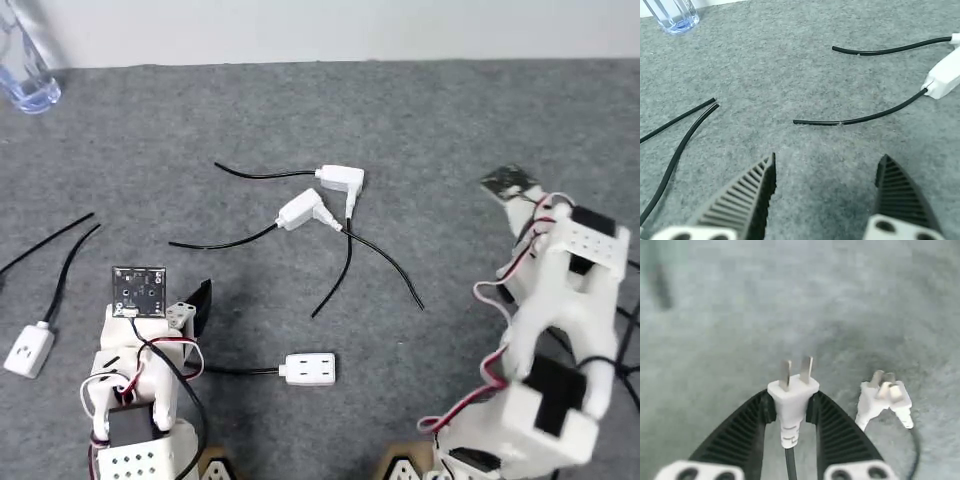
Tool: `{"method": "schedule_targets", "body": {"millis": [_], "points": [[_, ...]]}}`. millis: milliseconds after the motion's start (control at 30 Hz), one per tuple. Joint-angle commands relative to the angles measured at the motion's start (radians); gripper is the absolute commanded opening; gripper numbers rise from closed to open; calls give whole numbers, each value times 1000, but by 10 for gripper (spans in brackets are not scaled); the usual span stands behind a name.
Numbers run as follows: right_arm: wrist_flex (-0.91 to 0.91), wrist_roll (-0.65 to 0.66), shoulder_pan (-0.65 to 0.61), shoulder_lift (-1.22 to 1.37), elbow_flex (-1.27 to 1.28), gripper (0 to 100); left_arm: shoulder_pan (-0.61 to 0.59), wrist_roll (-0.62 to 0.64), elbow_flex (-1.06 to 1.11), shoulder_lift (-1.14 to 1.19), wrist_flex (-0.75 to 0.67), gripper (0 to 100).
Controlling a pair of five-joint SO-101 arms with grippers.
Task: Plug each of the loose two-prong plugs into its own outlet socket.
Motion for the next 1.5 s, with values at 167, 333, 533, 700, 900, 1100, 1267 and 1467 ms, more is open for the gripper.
{"method": "schedule_targets", "body": {"millis": [167, 333, 533, 700, 900, 1100, 1267, 1467], "points": [[363, 292, -222, -278, -32, 9, 8, -11, -5, 2, 5, 299], [358, 308, -387, -321, 100, 9, 8, -11, -5, 2, 5, 299], [101, 284, -527, -328, 341, 9, 8, -11, -5, 2, 5, 299], [-171, 239, -529, -320, 479, 9, 9, -11, -5, 2, 5, 299], [-262, 259, -578, -320, 609, 9, 46, -12, -5, 2, 6, 299], [-260, 322, -573, -320, 681, 17, 46, -12, -5, 2, 6, 299], [-237, 324, -576, -326, 686, 10, 48, -29, -5, 2, 18, 299], [85, 545, -605, -318, 569, 10, 51, -66, -5, 2, 18, 298]]}}
